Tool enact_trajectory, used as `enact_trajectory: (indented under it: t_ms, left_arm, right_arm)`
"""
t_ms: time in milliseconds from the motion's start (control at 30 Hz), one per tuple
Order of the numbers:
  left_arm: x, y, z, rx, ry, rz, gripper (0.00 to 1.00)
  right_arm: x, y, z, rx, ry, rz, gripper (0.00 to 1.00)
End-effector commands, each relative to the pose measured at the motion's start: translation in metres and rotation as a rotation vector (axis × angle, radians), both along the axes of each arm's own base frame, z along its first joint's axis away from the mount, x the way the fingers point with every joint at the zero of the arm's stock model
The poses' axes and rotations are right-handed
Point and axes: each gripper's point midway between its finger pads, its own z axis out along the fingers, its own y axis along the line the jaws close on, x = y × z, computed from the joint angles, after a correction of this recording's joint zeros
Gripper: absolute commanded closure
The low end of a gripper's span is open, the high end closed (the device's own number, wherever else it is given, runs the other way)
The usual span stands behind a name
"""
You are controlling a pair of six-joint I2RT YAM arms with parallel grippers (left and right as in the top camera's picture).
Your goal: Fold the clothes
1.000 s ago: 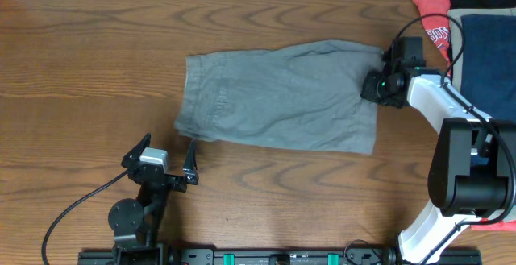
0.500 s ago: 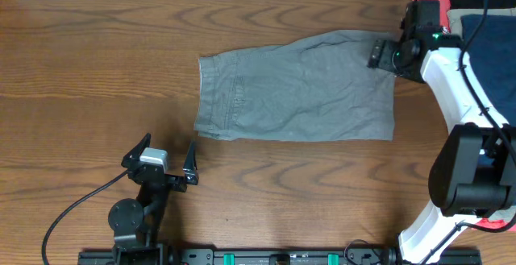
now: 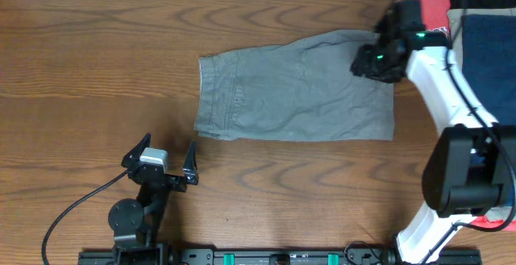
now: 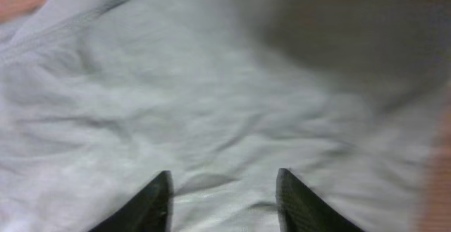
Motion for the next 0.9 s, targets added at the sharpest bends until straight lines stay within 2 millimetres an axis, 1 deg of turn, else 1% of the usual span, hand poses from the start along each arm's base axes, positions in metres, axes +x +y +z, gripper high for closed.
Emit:
enact_trajectory:
  t_ms: [0,33,67,100,133,333,400,533,700,867]
  left_arm:
    - [-0.001,-0.003,-0.017,-0.001,0.051,-0.017,0.02]
    - [-0.001,-0.003,-0.017,-0.001,0.051,-0.017,0.02]
    - [-0.001,-0.003,-0.017,-0.001,0.051,-0.017,0.02]
    - [-0.001,-0.003,-0.017,-0.001,0.051,-0.017,0.02]
    - [-0.001,-0.003,-0.017,-0.001,0.051,-0.017,0.02]
    - [-0.001,-0.003,-0.017,-0.001,0.051,-0.017,0.02]
    - [-0.001,-0.003,-0.017,-0.001,0.051,-0.017,0.02]
    - [-0.001,-0.003,-0.017,-0.001,0.051,-0.017,0.02]
    - [-0.001,-0.003,-0.017,-0.001,0.051,-0.017,0.02]
    - [-0.001,-0.003,-0.017,-0.001,0.051,-0.017,0.02]
  right_arm:
    - [-0.009,0.032,-0.008,-0.025,0.015,0.095,0.76]
    - [-0.012,0.035,-0.012,-0.051,0.022,0.101,0.84]
    - [-0.016,0.037,-0.016,-0.074,0.031,0.091,0.89]
    - [-0.02,0.038,-0.02,-0.1,0.044,0.073,0.97]
    - [-0.025,0.039,-0.026,-0.126,0.06,0.053,0.99]
    - [-0.049,0.044,-0.051,-0.143,0.126,0.051,0.99]
    - [-0.057,0.042,-0.061,-0.144,0.15,0.039,0.99]
    - [-0.067,0.039,-0.078,-0.148,0.168,0.034,0.99]
    - [-0.08,0.036,-0.1,-0.135,0.187,-0.019,0.99]
    - [-0.095,0.028,-0.112,-0.145,0.224,-0.031,0.99]
